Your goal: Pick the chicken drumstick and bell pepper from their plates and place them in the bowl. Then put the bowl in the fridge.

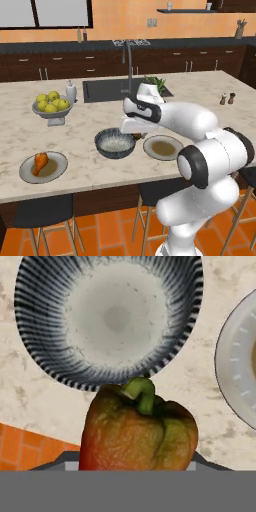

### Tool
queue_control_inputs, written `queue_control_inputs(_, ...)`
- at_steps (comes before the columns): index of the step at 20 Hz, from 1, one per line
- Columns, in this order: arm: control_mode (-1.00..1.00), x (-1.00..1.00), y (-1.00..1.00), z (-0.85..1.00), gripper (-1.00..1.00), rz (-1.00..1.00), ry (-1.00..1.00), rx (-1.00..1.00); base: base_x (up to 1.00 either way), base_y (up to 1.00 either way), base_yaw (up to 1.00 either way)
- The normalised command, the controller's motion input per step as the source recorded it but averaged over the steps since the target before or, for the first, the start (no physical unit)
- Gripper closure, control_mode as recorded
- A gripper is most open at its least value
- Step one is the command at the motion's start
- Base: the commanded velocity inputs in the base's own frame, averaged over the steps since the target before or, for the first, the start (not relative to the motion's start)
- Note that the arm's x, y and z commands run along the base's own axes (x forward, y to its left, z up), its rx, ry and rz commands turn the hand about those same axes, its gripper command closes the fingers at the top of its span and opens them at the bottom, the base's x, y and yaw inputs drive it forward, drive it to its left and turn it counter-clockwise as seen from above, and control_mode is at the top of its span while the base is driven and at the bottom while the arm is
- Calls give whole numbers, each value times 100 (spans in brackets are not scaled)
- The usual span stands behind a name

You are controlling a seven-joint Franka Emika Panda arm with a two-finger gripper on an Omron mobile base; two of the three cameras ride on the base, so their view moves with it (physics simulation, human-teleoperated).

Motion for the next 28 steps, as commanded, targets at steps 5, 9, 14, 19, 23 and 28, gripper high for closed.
queue_control_inputs(5,-100,66,62,-22,100,0,7,-14,0,0,0)
queue_control_inputs(9,-100,55,26,-51,100,0,0,0,0,0,0)
queue_control_inputs(14,-100,32,6,-51,100,0,0,0,0,0,0)
queue_control_inputs(19,-100,25,3,-59,100,0,0,0,0,0,0)
queue_control_inputs(23,-100,28,8,-31,-100,0,0,0,0,0,0)
queue_control_inputs(28,-100,19,1,-5,-100,0,0,0,0,0,0)
